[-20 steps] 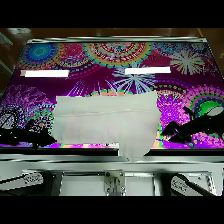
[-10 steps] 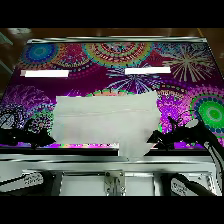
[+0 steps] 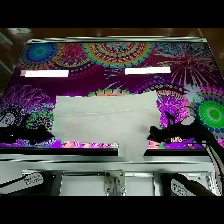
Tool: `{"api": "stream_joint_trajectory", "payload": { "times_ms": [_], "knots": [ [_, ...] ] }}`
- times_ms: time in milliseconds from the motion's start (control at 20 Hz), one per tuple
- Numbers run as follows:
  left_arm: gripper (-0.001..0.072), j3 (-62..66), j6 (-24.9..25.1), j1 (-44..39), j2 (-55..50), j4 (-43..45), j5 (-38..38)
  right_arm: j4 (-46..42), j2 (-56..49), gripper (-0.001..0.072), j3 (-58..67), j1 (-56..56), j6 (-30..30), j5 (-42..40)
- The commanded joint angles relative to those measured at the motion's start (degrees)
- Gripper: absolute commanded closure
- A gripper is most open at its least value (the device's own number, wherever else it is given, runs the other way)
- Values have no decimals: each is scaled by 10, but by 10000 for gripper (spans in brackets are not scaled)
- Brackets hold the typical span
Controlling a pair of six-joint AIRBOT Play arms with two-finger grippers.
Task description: Fold the shirts.
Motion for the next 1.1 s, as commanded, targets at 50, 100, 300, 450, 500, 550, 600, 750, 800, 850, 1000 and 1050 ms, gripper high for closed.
{"api": "stream_joint_trajectory", "payload": {
  "times_ms": [50, 100, 300, 450, 500, 550, 600, 750, 800, 850, 1000, 1050],
  "knots": [
    [666, 40, 22, -16, 25, -103, 38, 74, 15, 658, 99, 2, -13, -6],
    [667, 55, 19, -30, 24, -109, 45, 92, 15, 658, 125, 1, -8, -24],
    [667, 119, -22, -96, 20, -113, 108, 107, -9, 658, 226, 2, 6, -85],
    [667, 185, -66, -131, -8, -113, 152, 109, -86, 658, 293, 1, 5, -92],
    [666, 209, -75, -136, -24, -113, 151, 118, -109, 658, 313, 1, 5, -96],
    [666, 232, -86, -140, -42, -113, 151, 132, -130, 658, 334, 1, 5, -101],
    [666, 250, -94, -141, -58, -113, 151, 138, -149, 658, 353, 1, 5, -106],
    [666, 289, -128, -141, -111, -113, 151, 136, -195, 658, 390, -2, 13, -144],
    [665, 296, -137, -143, -127, -119, 152, 137, -207, 658, 395, -2, 19, -154],
    [664, 302, -136, -145, -144, -143, 151, 137, -217, 658, 395, -2, 20, -158],
    [664, 307, -128, -160, -177, -170, 152, 127, -252, 653, 395, 6, 19, -150],
    [663, 307, -128, -165, -186, -170, 152, 119, -261, 649, 395, 7, 19, -151]
  ]
}}
